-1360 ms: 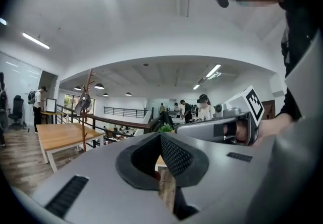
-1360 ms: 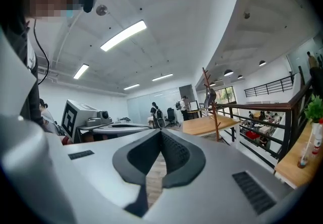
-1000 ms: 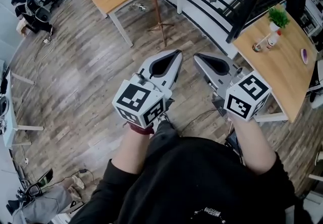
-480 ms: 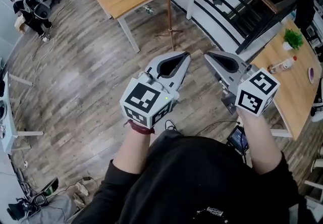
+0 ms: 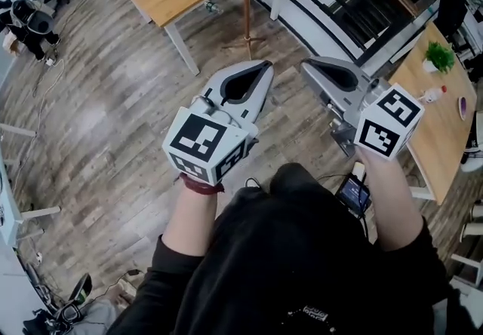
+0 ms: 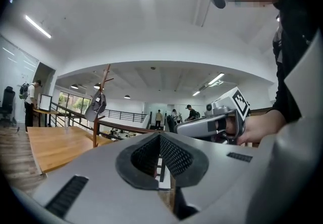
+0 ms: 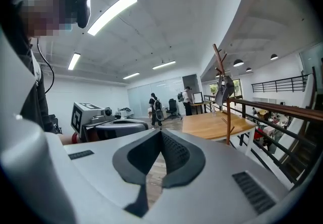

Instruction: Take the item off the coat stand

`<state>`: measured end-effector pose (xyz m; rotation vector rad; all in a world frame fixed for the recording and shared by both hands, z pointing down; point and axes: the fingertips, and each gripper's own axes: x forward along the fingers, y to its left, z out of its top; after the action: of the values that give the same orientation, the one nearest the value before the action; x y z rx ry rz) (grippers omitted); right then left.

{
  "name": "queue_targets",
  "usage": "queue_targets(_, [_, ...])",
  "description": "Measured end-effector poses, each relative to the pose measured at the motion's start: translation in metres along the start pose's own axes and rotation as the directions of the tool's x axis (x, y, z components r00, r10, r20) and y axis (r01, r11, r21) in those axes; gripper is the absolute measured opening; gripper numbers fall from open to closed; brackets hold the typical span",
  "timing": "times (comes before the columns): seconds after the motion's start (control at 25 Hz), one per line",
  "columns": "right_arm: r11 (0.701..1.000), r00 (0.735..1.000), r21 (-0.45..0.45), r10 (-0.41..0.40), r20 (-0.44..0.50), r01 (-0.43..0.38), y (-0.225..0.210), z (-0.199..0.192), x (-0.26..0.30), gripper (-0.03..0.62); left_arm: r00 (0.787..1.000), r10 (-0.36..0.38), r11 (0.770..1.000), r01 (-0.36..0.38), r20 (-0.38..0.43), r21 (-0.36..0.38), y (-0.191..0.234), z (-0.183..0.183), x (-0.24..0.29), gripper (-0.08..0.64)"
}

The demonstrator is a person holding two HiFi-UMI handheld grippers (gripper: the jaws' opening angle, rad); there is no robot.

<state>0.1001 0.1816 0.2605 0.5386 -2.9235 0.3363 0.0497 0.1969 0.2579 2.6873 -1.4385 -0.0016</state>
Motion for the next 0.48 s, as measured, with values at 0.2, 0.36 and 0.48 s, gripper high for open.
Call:
queue_targets(0.2, [1.000,1.000,-0.012,0.017,-0.013,-0.017,-0.028,0.005,0.014,0.018,1.000,-0.018,0.999,0.018,0.003,-0.039,0.021,0.013,0.033,-0.003])
queue_targets(0.36, [0.999,0.999,-0.023,0.039,-0.012,-0.039,-0.058,0.016,0.043,0.018,1.000,-0.024,1.000,0.024,-0.009,-0.017,0.051,0.016,0.054,-0.003])
queue_targets(0.48, [0.998,0.998,-0.019,0.059,0.021,-0.058,-0.087,0.024,0.055,0.018,1.000,-0.010,1.000,0.010,-0.016,-0.009,0.076,0.014,0.078,-0.003])
